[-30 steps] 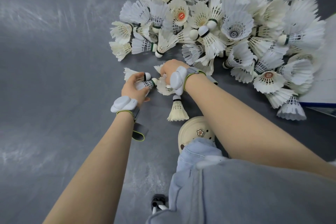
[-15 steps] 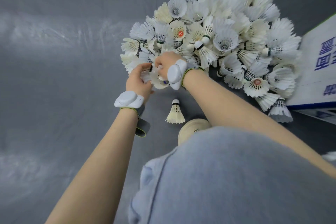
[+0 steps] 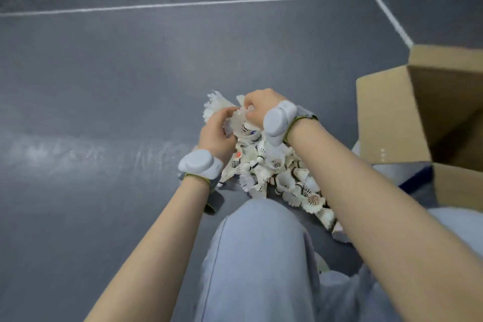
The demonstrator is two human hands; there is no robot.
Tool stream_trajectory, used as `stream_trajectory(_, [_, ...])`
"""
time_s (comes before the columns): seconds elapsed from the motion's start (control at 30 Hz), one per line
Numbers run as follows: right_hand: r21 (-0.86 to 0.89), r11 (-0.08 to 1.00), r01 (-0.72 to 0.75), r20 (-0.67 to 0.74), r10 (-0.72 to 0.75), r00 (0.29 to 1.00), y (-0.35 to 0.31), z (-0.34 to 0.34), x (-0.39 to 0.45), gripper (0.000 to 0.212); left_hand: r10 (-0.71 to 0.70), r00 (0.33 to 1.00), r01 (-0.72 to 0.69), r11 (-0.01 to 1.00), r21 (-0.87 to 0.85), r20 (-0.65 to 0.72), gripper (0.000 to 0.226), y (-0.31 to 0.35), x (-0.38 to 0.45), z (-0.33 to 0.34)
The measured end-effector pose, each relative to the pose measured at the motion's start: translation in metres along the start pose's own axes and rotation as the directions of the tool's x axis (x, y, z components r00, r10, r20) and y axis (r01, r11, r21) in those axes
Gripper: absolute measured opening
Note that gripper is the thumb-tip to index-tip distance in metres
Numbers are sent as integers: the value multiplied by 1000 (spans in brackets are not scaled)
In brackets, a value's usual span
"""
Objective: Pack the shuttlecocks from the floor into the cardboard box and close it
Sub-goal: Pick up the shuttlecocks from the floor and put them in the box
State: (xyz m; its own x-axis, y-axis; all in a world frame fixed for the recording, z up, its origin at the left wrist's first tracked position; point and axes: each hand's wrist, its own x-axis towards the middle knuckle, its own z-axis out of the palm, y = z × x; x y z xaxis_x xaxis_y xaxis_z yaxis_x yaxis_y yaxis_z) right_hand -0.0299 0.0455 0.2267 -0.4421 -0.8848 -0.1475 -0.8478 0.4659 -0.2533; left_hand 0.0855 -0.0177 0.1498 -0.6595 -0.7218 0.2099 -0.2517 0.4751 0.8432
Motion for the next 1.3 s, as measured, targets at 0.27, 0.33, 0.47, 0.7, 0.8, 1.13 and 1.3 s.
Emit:
stream_trajectory(0.27, [193,963,-191,-337,247,908,58,-90,-100,24,233,972,-228,969,-95,39,46,140,-9,36])
stream_trajectory(0.33, [244,948,-205,-413,292,862,83,-97,-124,22,290,955,-283,953,-113,59,46,169,-15,56])
stream_trajectory(0.47, [333,904,-267,-542,415,731,141,-106,-161,19,337,935,-314,932,-182,109,46,216,-22,113])
stream_trajectory(0.7, [387,801,-457,-546,598,586,208,-97,-181,17,304,931,-235,924,-302,204,45,240,-13,204])
stream_trajectory(0.8, [406,687,-603,-384,727,570,235,-90,-186,10,260,919,-187,949,-254,295,48,236,-5,239])
stream_trajectory(1.13, [522,534,-665,-293,845,448,248,-87,-176,38,186,891,-169,983,-78,415,31,204,2,236])
stream_trajectory(1.3, [471,613,-635,-241,782,575,223,-83,-153,39,156,933,-159,987,-15,324,29,192,10,196])
